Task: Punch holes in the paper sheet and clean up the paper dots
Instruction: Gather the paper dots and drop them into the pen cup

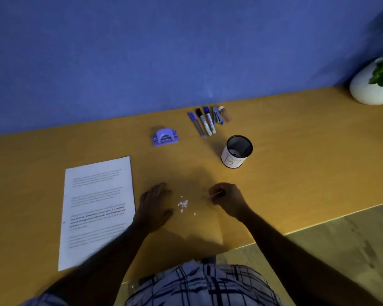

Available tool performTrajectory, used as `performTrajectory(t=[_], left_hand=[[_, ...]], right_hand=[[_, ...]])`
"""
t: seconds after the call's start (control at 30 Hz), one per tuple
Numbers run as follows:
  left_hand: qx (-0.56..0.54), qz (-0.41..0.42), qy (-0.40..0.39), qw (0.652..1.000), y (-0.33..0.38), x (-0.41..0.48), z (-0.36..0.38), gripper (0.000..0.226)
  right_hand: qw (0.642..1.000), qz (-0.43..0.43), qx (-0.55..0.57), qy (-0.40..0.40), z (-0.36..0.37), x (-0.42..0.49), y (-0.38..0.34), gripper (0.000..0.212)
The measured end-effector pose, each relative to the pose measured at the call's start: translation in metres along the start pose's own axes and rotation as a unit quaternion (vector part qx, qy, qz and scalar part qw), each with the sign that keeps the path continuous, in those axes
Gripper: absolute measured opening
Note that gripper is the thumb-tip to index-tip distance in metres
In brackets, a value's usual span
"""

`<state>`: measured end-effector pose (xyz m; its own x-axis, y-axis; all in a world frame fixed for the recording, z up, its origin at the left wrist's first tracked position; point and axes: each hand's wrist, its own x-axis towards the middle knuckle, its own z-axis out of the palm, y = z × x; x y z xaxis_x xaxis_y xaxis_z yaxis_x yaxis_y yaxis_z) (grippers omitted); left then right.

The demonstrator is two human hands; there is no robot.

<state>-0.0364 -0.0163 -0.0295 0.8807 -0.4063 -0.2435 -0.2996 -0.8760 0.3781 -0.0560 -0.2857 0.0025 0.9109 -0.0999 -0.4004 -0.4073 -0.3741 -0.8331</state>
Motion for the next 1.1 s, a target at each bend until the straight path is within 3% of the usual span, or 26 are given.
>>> performTrajectory(t=[0.07,0.17,0.5,0.83,1.1], left_hand=[[-0.013,-0.008,0.002,1.0,0.0,0.003,0.0,0.066],[-0.007,-0.011,-0.002,1.0,-0.001,0.006,0.001,0.064],[-0.008,-0.009,0.003,1.0,0.001,0.006,-0.002,0.058],[-0.031,0.004,0.039,0.999,-0.002,0.005,0.001,0.054],[-0.032,0.027,0.037,0.998,0.007,0.013,0.012,0.066]], right_hand=[[0.984,-0.048,-0.167,-0.048,0.014,-0.01,0.008,0.027],[0.96,-0.128,-0.234,-0.08,0.042,-0.024,0.019,0.036],[0.975,-0.151,-0.16,0.021,0.096,-0.002,-0.008,0.015],[0.987,-0.1,-0.11,0.06,0.071,0.017,-0.004,0.024],[0.982,-0.071,-0.174,-0.024,0.043,0.008,0.017,0.036]])
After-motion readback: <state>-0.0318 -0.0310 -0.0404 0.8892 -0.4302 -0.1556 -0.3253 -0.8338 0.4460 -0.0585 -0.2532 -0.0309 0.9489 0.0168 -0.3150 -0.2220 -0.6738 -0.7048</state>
